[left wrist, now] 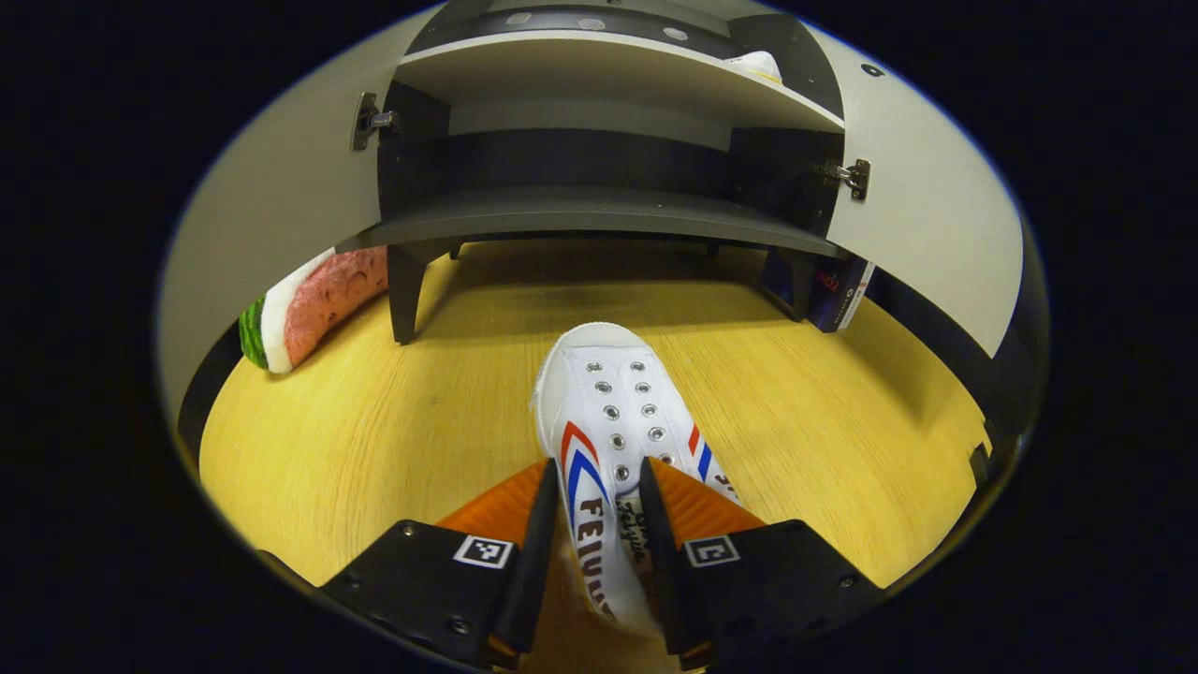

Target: Grab one shoe with the right hand and put it into the shoe cabinet, grab the other shoe with the left hand and put it into the shoe cabinet; then close the right door with the right hand and the left door with the left hand.

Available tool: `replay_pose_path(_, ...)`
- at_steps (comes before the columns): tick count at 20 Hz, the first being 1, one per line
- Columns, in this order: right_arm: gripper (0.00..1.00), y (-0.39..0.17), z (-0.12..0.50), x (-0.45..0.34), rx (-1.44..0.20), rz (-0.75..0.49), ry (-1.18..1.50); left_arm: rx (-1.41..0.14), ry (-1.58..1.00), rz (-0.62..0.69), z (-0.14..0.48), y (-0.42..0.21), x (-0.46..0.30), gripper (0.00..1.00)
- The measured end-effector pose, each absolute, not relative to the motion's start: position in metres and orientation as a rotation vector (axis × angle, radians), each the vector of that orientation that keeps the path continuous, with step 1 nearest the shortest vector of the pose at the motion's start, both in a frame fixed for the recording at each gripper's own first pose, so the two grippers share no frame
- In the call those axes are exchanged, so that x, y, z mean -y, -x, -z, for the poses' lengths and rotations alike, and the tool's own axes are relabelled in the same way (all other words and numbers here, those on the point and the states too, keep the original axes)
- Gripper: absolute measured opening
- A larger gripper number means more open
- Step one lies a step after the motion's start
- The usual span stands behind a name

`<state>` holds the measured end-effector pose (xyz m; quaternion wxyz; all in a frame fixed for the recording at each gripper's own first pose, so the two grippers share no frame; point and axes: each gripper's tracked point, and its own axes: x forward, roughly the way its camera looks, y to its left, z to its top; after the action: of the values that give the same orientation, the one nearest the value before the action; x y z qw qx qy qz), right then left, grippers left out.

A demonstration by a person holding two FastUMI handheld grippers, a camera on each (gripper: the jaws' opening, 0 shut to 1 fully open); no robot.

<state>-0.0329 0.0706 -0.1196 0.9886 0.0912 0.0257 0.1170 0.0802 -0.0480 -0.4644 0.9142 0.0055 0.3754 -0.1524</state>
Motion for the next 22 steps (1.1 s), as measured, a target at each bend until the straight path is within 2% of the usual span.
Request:
replay_pose_path(1, 1.0, 0.032, 0.12, -0.066, -0.049, -0.221, -0.171, -0.751, -0.015, 0.299, 0.463, -0.084, 0.044, 0.39)
replay_pose_path(2, 1.0, 0.033, 0.121, -0.064, -0.046, -0.213, -0.165, -0.756, -0.007, 0.303, 0.461, -0.081, 0.044, 0.3)
replay_pose_path(3, 1.0, 0.033, 0.121, -0.064, -0.045, -0.212, -0.168, -0.749, -0.004, 0.3, 0.457, -0.079, 0.043, 0.09)
replay_pose_path(5, 1.0, 0.034, 0.122, -0.064, -0.051, -0.22, -0.187, -0.755, -0.017, 0.253, 0.456, -0.078, 0.036, 0.03)
replay_pose_path(9, 1.0, 0.03, 0.128, -0.053, -0.056, -0.191, -0.184, -0.701, -0.043, 0.217, 0.419, -0.066, 0.019, 0.02)
replay_pose_path(13, 1.0, 0.032, 0.133, -0.05, -0.065, -0.182, -0.184, -0.555, -0.028, 0.296, 0.344, -0.057, 0.025, 0.03)
replay_pose_path(17, 1.0, 0.035, 0.135, -0.044, -0.064, -0.172, -0.165, -0.398, -0.056, 0.26, 0.262, -0.054, 0.015, 0.03)
replay_pose_path(20, 1.0, 0.04, 0.13, -0.034, -0.048, -0.154, -0.15, -0.379, -0.025, 0.241, 0.21, -0.062, 0.018, 0.02)
replay_pose_path(22, 1.0, 0.044, 0.128, -0.029, -0.036, -0.148, -0.151, -0.344, -0.006, 0.273, 0.171, -0.069, 0.022, 0.02)
